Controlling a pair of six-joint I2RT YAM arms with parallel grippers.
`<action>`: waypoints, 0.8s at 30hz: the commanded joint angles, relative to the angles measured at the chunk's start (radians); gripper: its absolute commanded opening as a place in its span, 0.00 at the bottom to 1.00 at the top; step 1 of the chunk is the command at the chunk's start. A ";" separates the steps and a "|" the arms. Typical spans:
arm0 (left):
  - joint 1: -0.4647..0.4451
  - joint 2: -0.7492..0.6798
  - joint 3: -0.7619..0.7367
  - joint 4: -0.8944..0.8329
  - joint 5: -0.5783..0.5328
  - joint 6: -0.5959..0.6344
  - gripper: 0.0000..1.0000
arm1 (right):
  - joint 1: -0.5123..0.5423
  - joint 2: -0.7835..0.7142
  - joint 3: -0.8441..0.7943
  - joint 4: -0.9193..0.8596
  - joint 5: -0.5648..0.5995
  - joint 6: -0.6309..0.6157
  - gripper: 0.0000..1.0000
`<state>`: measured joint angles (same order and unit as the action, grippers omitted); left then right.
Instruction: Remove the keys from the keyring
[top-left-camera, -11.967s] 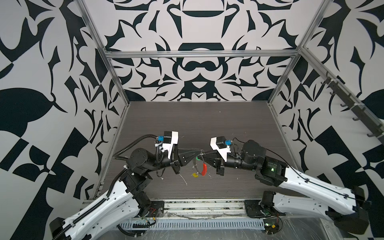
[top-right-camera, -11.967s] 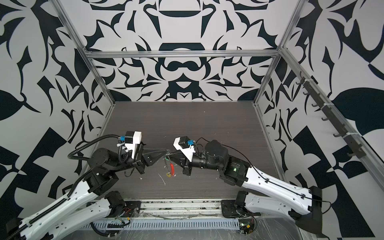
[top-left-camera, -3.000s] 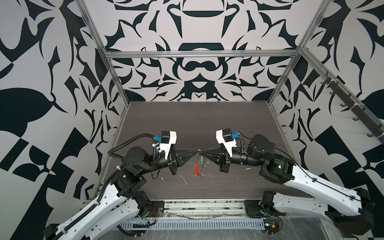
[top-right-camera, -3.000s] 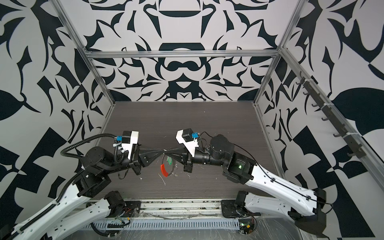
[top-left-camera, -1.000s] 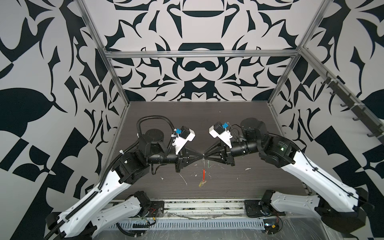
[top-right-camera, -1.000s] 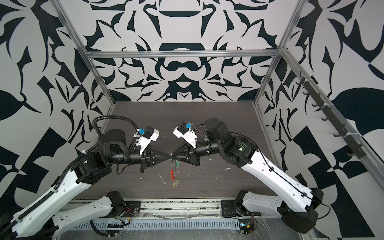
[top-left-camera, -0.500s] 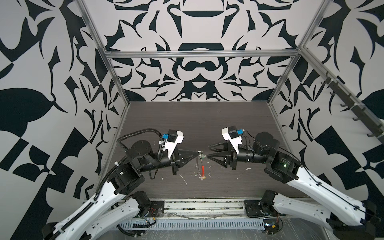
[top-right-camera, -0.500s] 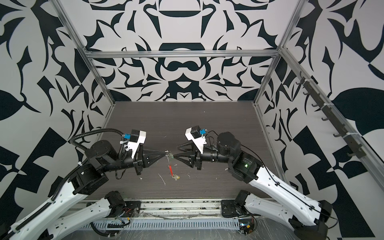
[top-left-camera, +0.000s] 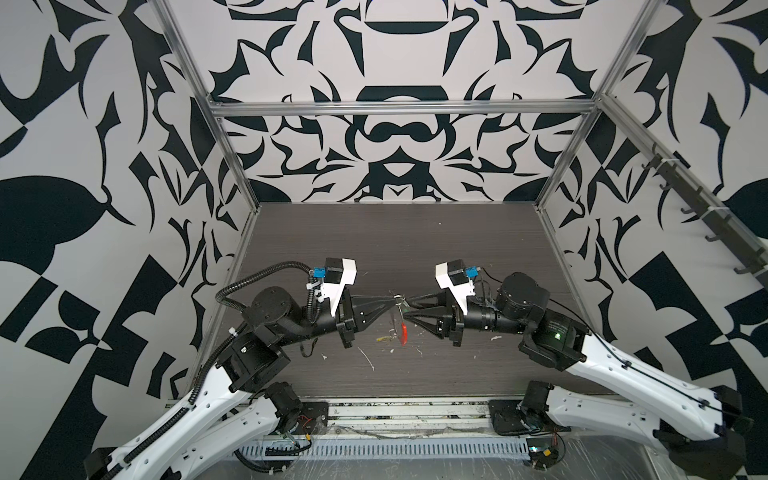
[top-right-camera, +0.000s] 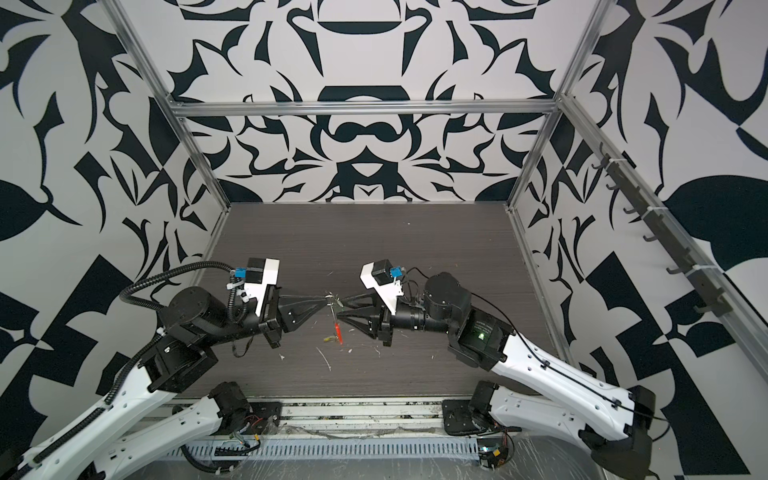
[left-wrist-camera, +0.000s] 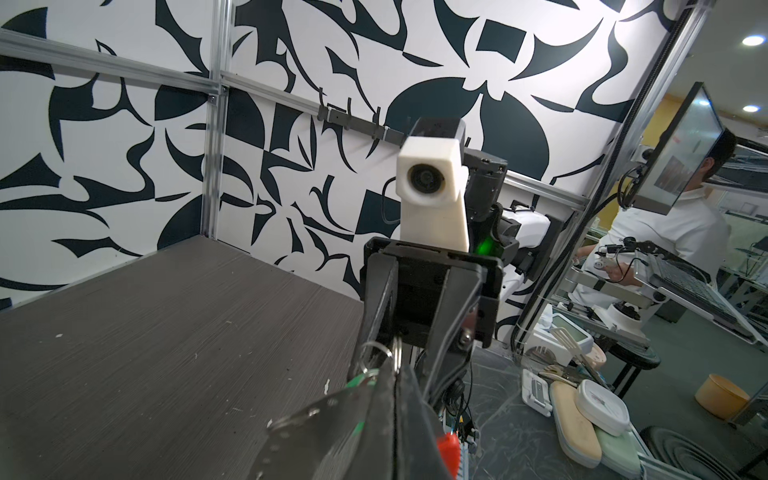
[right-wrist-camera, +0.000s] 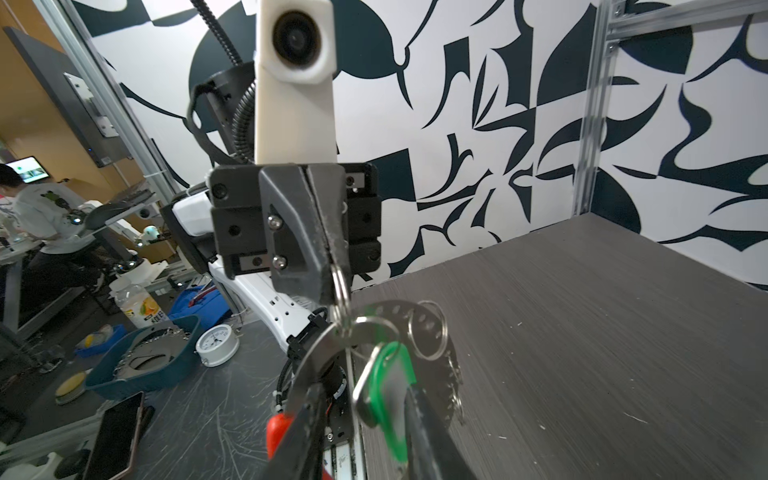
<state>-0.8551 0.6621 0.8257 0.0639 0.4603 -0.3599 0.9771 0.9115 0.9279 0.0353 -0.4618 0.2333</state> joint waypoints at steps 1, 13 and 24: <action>-0.001 -0.008 -0.013 0.051 0.015 -0.016 0.00 | 0.008 -0.002 0.014 0.056 0.039 -0.017 0.31; -0.001 0.004 -0.015 0.050 0.028 -0.017 0.00 | 0.020 0.015 0.046 0.035 0.053 -0.034 0.21; -0.001 -0.019 -0.037 0.082 -0.064 -0.017 0.00 | 0.048 0.032 0.090 -0.062 0.071 -0.069 0.00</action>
<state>-0.8551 0.6598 0.8024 0.0895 0.4320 -0.3706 1.0126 0.9421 0.9634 -0.0135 -0.4091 0.1905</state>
